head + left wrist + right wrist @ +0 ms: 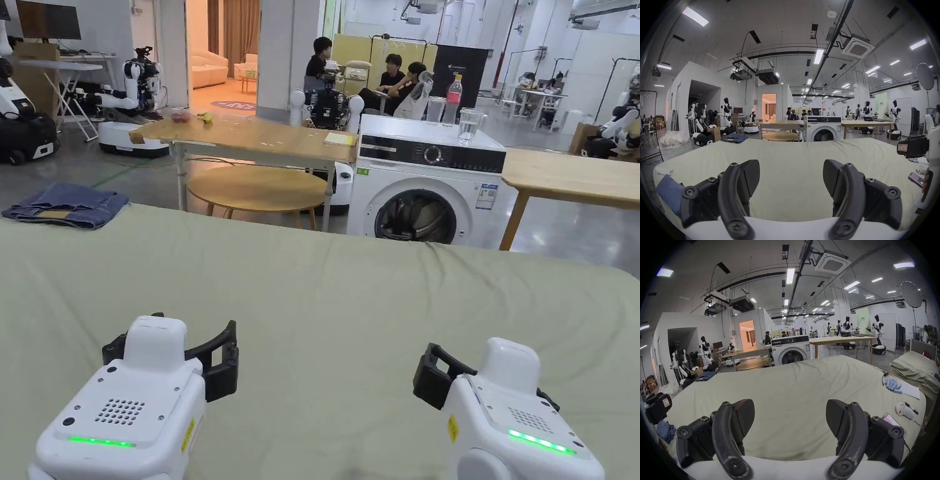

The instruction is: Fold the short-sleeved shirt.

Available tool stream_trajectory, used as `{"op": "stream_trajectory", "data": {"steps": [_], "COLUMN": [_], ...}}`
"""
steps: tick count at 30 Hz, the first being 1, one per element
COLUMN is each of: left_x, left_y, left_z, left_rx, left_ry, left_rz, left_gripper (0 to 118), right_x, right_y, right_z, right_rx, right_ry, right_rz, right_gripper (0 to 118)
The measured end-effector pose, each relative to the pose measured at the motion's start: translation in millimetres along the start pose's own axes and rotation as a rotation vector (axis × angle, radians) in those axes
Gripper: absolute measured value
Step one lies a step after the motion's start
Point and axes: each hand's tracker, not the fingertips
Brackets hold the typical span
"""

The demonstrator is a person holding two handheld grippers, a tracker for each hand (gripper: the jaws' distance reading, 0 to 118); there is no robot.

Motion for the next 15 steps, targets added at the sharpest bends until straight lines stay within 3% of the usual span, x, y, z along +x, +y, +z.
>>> {"op": "stream_trajectory", "data": {"steps": [5,15], "left_x": [-0.9,-0.7], "left_y": [-1.0,-2.4], "left_z": [0.5,-2.6], "left_rx": [-0.004,-0.003], "left_ry": [-0.007,-0.011], "left_rz": [0.008,0.018], "left_gripper": [81,81], "right_x": [-2.0,-12.9], "right_y": [2.1,-4.6], "right_z": [2.1,-2.8], "right_rx": [0.023,0.043], "right_ry": [-0.005,-0.037], "right_rz": [0.008,0.102], "right_gripper": [92,92]}}
